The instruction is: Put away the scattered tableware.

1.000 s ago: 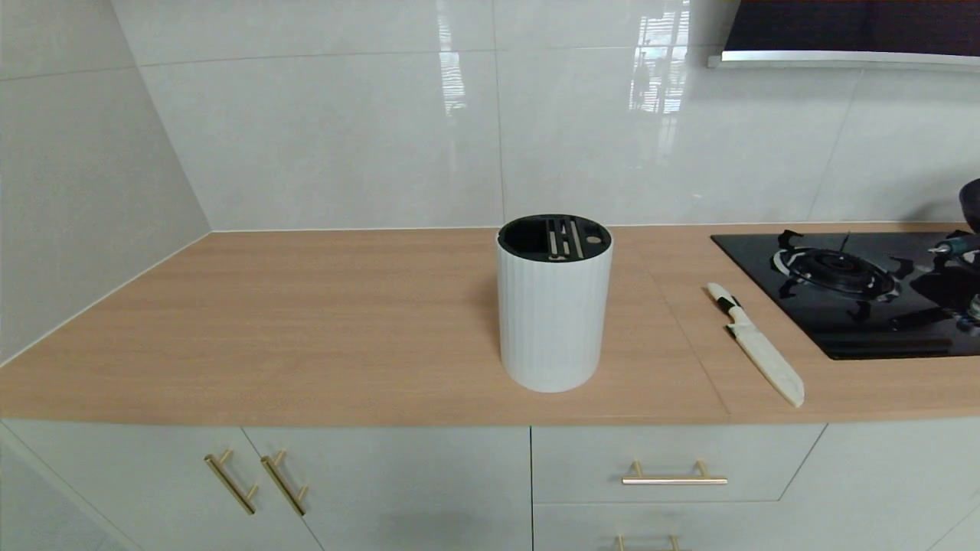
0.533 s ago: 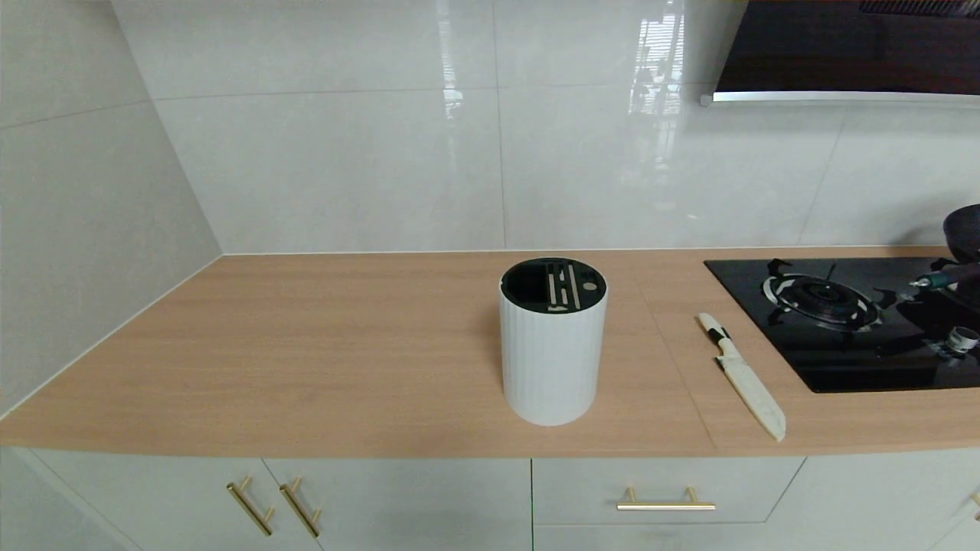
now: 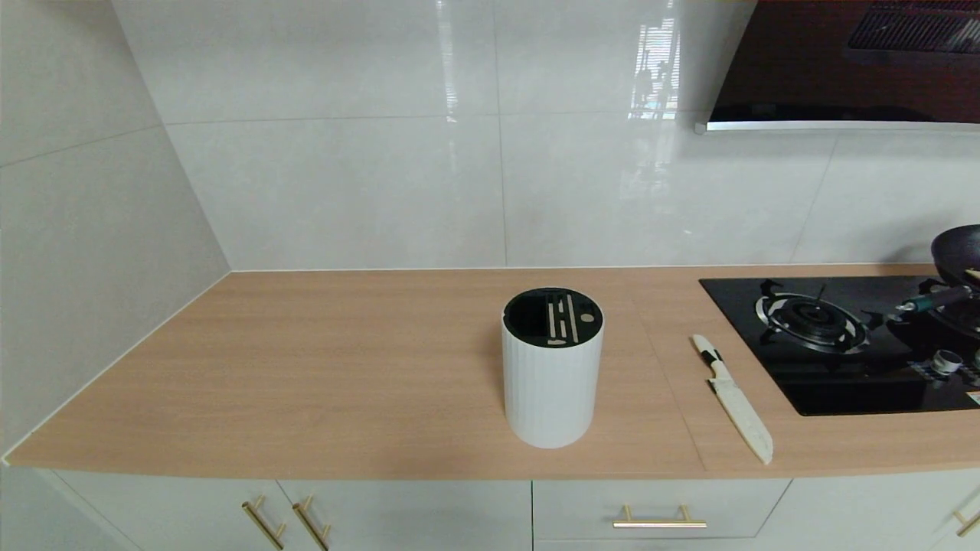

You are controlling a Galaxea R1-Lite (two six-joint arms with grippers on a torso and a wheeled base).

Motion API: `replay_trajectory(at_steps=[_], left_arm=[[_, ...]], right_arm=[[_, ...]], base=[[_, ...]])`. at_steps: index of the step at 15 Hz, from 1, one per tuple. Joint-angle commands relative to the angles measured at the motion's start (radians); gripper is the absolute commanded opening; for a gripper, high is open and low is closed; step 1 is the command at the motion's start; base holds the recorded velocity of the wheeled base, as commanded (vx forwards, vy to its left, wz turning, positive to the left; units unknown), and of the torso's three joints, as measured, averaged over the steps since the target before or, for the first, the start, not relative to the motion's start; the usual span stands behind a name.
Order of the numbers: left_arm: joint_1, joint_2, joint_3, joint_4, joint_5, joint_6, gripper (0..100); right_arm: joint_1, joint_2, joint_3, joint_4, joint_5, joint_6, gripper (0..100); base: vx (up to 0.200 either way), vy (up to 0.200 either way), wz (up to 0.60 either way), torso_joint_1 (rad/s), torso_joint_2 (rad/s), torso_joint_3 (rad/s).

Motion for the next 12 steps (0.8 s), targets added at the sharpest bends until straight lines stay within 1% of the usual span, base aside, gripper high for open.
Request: replay_trajectory(at_steps=[1, 8, 12], left_arm=[[0.0, 0.002, 0.0, 0.0, 0.001, -0.001, 100], [0.0, 0.002, 0.0, 0.0, 0.001, -0.001, 100], [0.0, 0.002, 0.0, 0.0, 0.001, -0.001, 100]], right_arm=[[0.0, 0.001, 0.0, 0.0, 0.0, 0.0, 100], [0.0, 0.002, 0.0, 0.0, 0.0, 0.0, 100], [0.0, 0.002, 0.0, 0.0, 0.008, -0.03, 100]], base=[[0.0, 0.0, 0.0, 0.0, 0.0, 0.0], [0.0, 0.0, 0.0, 0.0, 0.0, 0.0], [0.0, 0.0, 0.0, 0.0, 0.0, 0.0]])
